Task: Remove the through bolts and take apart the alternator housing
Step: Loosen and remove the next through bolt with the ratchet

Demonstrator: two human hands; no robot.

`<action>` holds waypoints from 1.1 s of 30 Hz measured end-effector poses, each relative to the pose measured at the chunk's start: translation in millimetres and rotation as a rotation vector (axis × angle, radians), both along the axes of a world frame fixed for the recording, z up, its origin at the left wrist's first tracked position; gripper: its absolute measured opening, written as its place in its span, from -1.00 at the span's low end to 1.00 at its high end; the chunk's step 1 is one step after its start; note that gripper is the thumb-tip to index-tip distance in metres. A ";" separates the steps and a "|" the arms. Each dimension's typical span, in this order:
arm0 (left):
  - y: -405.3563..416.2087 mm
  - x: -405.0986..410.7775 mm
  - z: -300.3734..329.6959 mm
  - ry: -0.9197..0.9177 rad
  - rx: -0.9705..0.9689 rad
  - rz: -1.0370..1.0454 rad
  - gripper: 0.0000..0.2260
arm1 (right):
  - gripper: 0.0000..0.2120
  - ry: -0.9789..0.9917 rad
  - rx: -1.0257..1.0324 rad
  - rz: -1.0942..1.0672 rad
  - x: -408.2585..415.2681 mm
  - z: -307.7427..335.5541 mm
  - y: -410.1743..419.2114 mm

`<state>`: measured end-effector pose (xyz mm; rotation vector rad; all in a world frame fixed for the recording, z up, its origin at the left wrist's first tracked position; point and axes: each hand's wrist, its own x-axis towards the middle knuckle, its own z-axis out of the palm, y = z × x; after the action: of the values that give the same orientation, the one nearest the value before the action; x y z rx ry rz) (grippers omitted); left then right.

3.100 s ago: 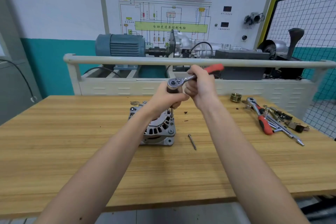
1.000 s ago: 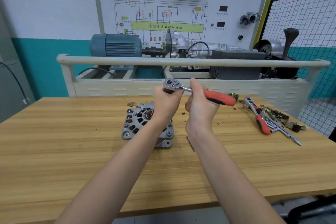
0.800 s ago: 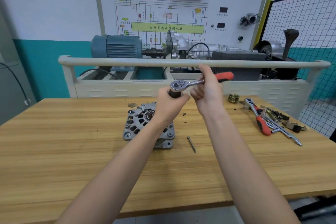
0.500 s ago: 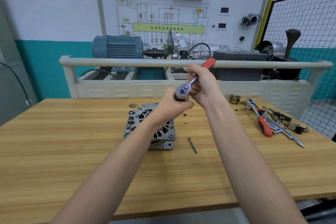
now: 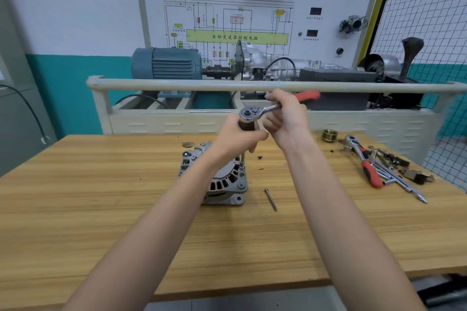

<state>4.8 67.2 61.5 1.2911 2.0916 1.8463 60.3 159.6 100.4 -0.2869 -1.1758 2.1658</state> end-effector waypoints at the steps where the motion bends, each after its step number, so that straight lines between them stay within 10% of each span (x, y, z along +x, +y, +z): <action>1: -3.0 -2.0 3.5 -0.001 -0.039 -0.081 -0.70 | -0.60 -0.036 0.054 0.099 -3.5 5.8 3.5; 6: -1.4 -3.4 5.8 -0.118 0.024 -0.233 -0.59 | -0.46 -0.072 0.130 0.295 -12.7 12.8 8.9; 16: 24.3 11.3 -11.3 -0.100 0.376 0.218 -0.63 | -0.63 0.279 -0.150 -0.234 7.4 -34.9 -21.6; 26: -5.9 -3.7 7.6 -0.039 -0.051 -0.241 -0.69 | -0.42 -0.056 0.187 0.339 -10.1 9.5 13.9; 33: 5.7 -3.0 2.1 -0.136 0.069 -0.205 -0.60 | -0.68 0.070 -0.081 -0.041 -0.7 -12.9 -1.0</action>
<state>1.8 73.0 63.6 1.2994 1.7717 1.8738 59.5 158.6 87.5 -0.2651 -1.0367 2.1727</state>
